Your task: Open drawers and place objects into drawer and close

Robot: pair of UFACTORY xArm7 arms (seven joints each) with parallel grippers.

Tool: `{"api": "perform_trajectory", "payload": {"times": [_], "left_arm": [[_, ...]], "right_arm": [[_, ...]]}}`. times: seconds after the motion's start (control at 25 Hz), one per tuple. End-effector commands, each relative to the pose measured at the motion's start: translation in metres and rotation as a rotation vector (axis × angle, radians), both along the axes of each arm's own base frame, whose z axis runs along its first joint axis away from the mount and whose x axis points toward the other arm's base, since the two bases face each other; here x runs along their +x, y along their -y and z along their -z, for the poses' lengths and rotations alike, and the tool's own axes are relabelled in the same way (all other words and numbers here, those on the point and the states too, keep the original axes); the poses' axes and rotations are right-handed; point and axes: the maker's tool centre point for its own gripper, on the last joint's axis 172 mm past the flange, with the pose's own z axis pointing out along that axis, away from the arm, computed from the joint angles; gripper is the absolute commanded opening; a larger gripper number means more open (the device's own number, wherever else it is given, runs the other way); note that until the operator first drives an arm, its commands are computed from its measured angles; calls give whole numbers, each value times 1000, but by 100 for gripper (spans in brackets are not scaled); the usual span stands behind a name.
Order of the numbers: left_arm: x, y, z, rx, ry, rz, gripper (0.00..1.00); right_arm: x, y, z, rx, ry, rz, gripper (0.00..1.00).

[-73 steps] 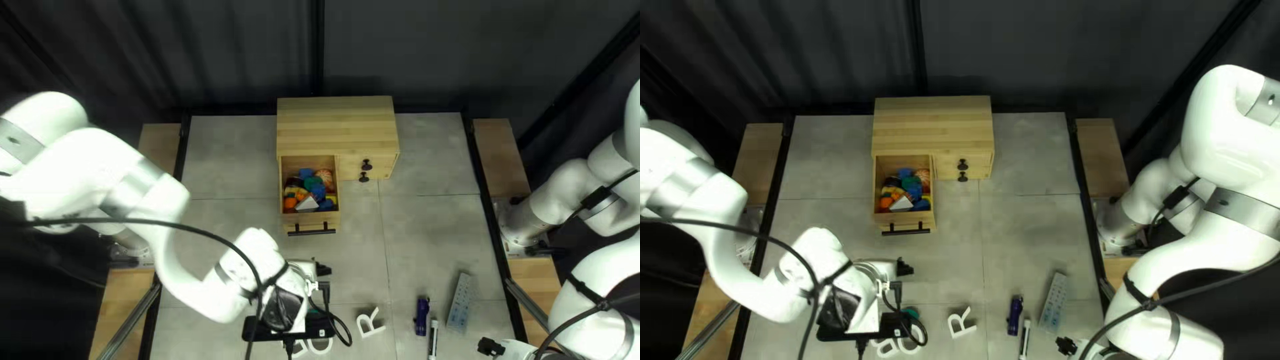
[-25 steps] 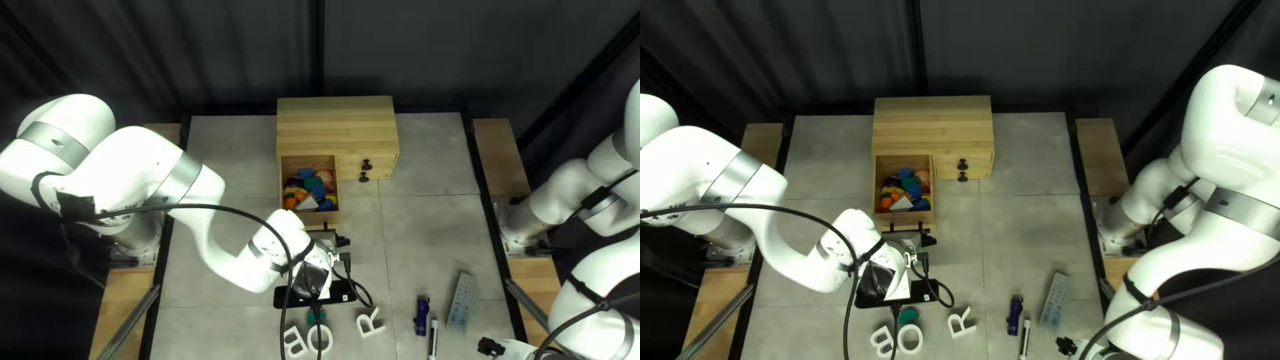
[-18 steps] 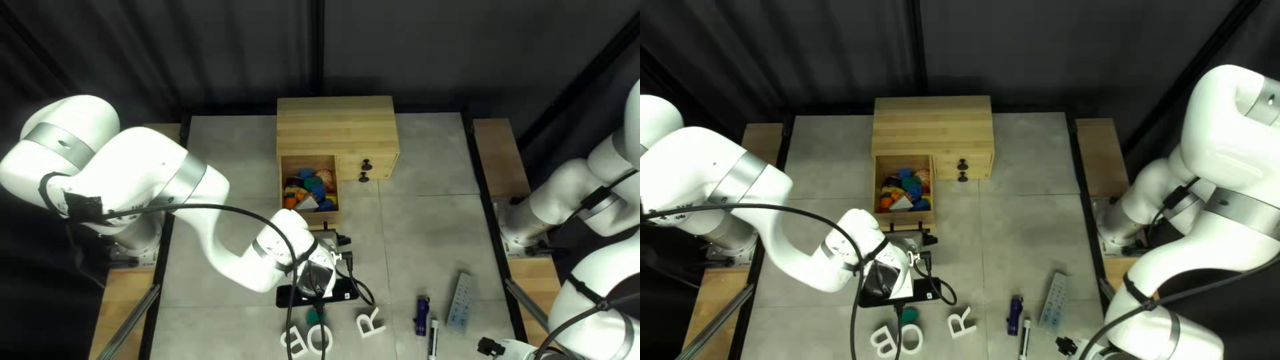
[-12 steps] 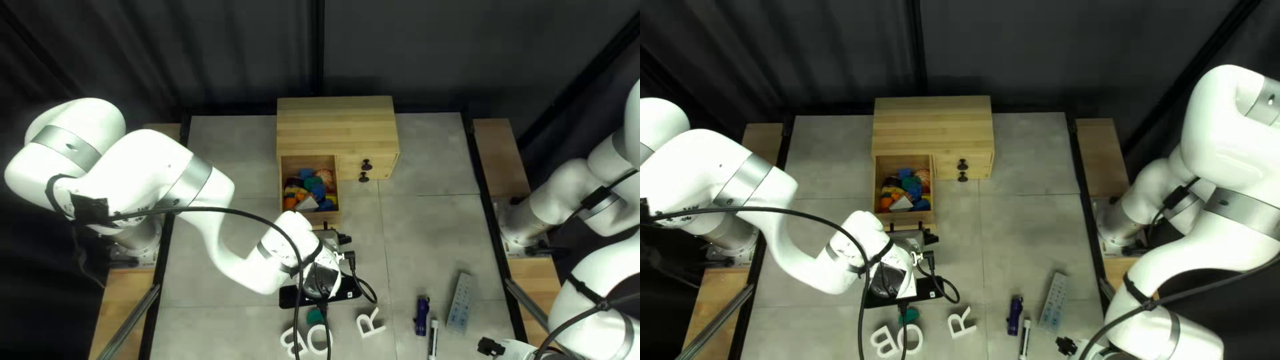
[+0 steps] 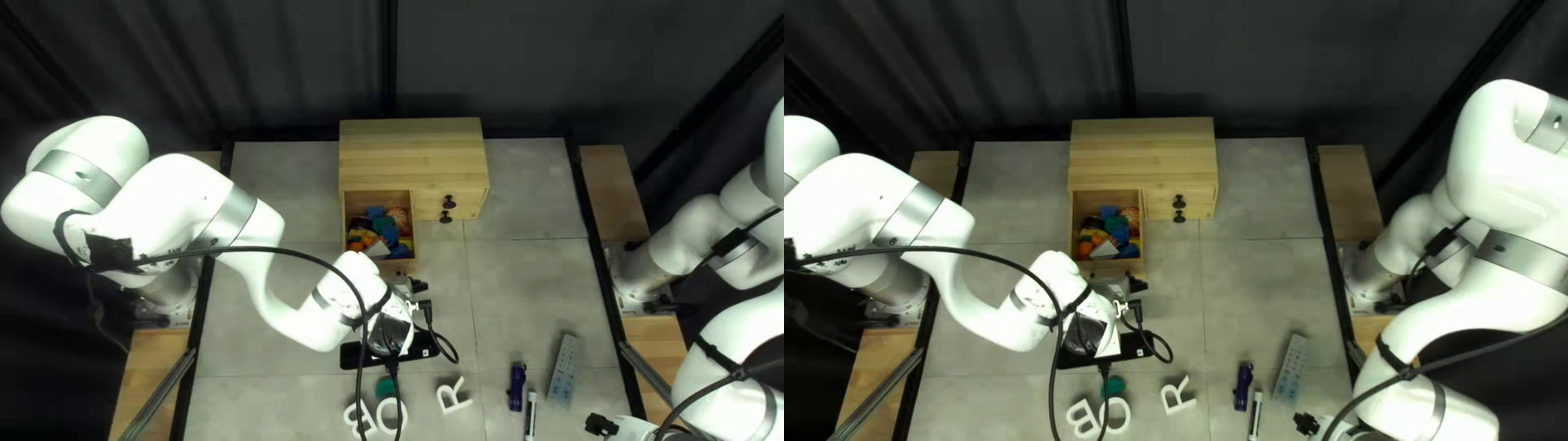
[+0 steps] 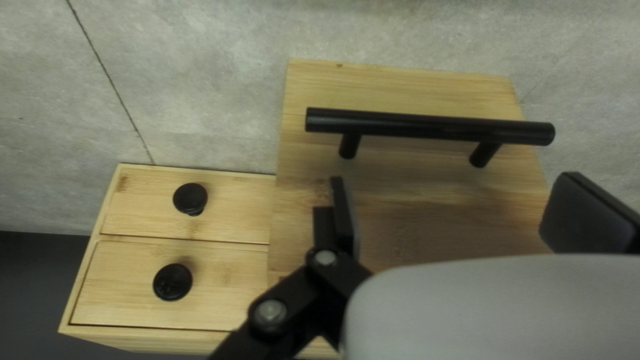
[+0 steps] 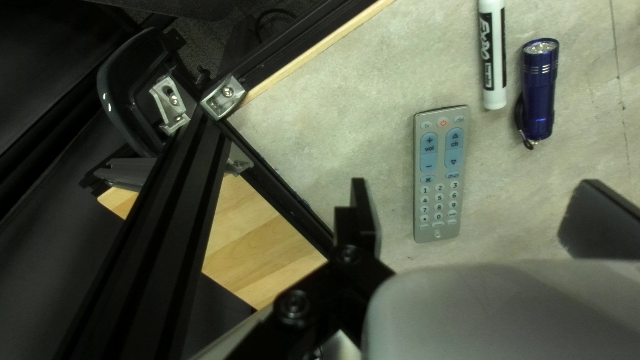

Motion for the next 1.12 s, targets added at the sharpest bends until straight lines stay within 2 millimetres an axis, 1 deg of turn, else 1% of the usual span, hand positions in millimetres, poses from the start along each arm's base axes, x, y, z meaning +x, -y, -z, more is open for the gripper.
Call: {"api": "perform_trajectory", "payload": {"times": [0.04, 0.24, 0.52, 0.92, 1.12], "left_arm": [[2, -4, -4, 9, -1, 0, 100], [5, -7, -3, 16, -2, 3, 100], [4, -11, 0, 19, -3, 4, 100], [1, -19, -1, 22, 5, -1, 100], [2, -22, -6, 28, 3, -6, 100]], "right_arm": [[0, 0, 0, 0, 0, 0, 100], [0, 0, 0, 0, 0, 0, 100], [0, 0, 0, 0, 0, 0, 100], [0, 0, 0, 0, 0, 0, 100], [0, 0, 0, 0, 0, 0, 100]]}}
